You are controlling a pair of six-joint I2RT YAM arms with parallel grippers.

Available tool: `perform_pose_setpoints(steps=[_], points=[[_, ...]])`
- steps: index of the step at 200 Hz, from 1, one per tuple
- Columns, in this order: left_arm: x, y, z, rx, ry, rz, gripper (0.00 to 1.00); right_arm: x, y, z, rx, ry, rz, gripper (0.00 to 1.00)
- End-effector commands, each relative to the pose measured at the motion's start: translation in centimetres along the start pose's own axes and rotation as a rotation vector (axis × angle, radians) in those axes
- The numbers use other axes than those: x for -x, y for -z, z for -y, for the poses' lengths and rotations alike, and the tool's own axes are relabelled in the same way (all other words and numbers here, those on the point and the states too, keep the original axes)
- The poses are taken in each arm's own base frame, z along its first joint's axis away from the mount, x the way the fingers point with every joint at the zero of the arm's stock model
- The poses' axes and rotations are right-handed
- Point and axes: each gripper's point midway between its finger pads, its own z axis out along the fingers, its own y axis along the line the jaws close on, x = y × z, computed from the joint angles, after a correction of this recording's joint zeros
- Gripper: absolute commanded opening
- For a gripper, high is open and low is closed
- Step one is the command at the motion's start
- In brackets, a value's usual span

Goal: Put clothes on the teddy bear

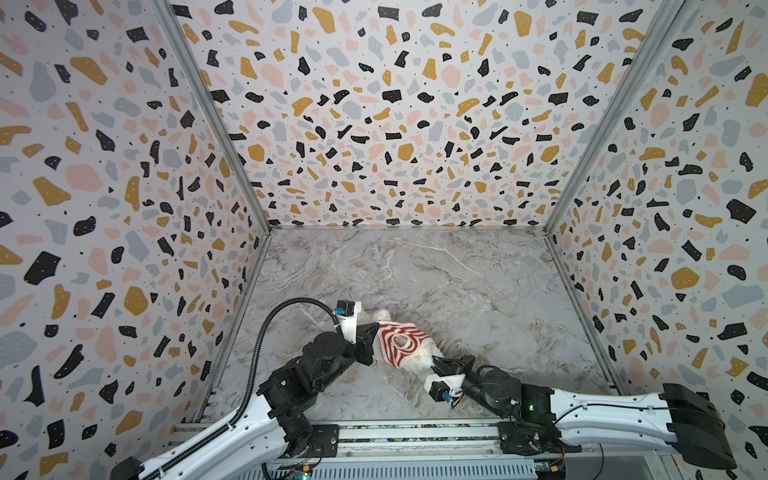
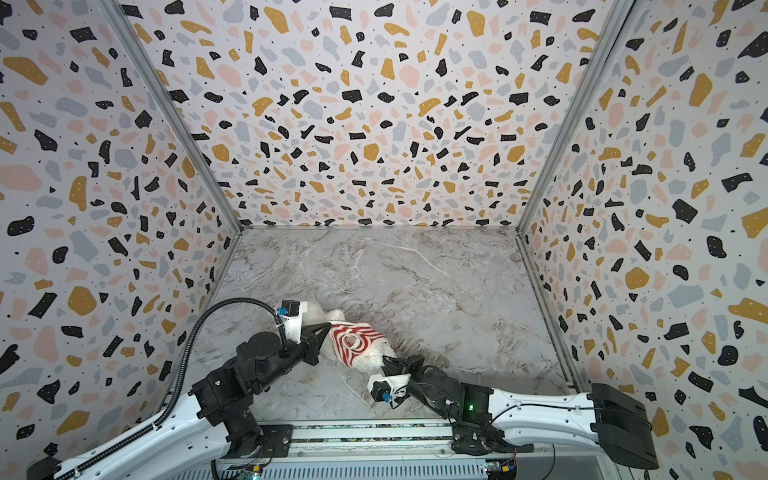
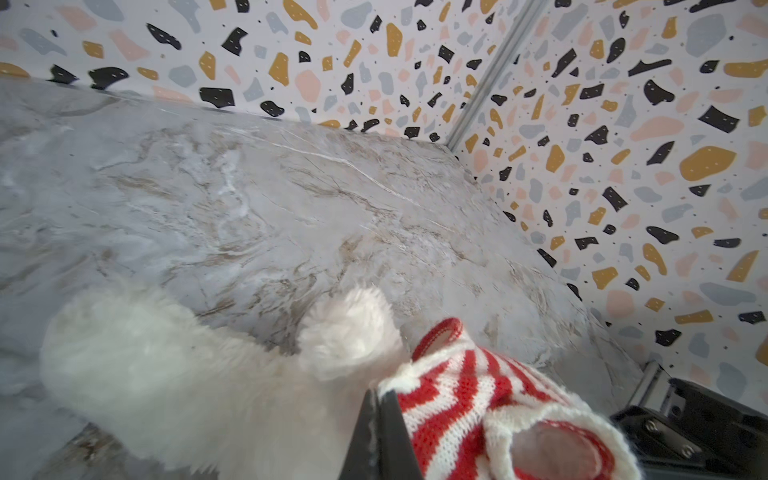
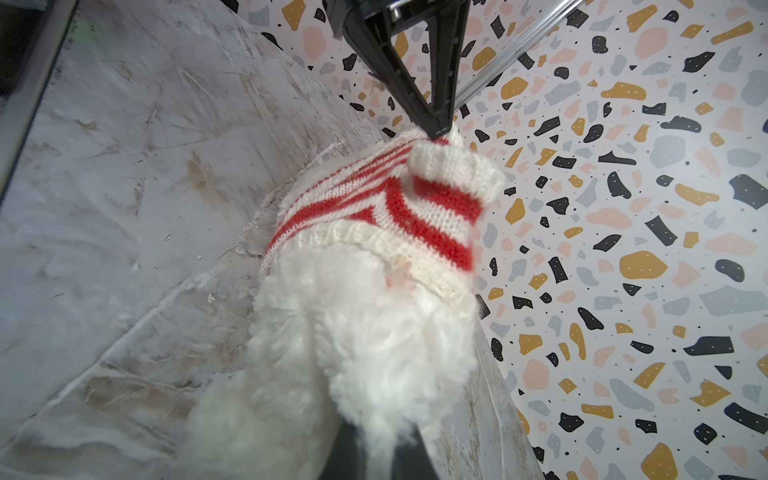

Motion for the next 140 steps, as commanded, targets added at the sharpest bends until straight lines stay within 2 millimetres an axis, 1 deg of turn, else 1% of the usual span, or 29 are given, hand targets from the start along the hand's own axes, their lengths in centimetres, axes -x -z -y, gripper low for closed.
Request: perform_pose_setpoints(steps=[1,42,60,77,98,140], points=[[2.6,0.8,-3.7,0.213,0.030,0.122,0.00,1.4,0.2,1.3,-0.044,-0.010,0.038,0.00],[2.8,0.2,-6.8,0.322,0.072,0.163,0.00,1.9,0.4,0.9,-0.040,0.008,0.047,0.00],[3.0,-0.2,-7.7,0.330,0.102,0.181,0.00,2.1,0.6,0.7,-0.034,0.012,0.059,0.00],[3.1,-0.6,-8.2,0.327,0.112,0.186,0.00,2.2,0.7,0.7,-0.035,0.014,0.063,0.00],[2.6,-1.0,-8.8,0.336,0.118,0.174,0.00,2.5,0.9,0.7,-0.036,0.012,0.075,0.00],[1.1,-1.0,-11.2,0.398,0.146,0.144,0.00,3.2,1.5,1.0,-0.048,0.010,0.109,0.00]])
